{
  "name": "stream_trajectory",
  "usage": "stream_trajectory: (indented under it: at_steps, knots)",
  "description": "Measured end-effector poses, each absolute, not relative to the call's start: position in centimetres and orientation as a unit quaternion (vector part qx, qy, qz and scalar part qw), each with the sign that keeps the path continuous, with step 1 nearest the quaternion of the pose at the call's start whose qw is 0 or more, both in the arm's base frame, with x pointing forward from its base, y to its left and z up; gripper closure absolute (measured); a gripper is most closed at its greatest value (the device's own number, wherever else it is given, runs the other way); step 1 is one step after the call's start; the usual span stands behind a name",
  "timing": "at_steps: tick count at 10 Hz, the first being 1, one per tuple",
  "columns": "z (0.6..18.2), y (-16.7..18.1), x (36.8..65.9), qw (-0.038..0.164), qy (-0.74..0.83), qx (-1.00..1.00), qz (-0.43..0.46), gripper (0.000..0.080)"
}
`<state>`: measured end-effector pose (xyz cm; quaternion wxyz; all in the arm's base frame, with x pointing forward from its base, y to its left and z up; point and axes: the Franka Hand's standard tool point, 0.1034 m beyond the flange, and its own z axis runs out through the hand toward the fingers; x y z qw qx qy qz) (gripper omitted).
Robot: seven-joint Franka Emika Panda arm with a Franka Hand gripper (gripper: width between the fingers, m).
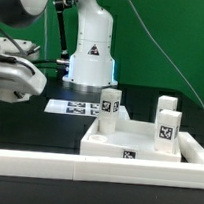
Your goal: Assemble square table
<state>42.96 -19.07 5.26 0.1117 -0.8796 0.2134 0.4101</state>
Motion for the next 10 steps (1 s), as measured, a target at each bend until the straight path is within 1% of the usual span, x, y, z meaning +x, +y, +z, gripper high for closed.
stream_trajectory:
  at_steps: [1,5,6,7,10]
  knots:
    - [5.1,-19.2,43.7,0.099,0.219,-0.892,0.383,0.0509]
    - [8.1,-14.7,47.1,0.053,0.316,-0.904,0.284,0.0509]
    - [8.3,-13.9,48.2,0.047,0.331,-0.911,0.242,0.0509]
    - [8.2,-13.8,48.4,0.037,0.326,-0.920,0.212,0.0509]
    - [7.7,-13.6,49.5,0.017,0.320,-0.939,0.122,0.0509]
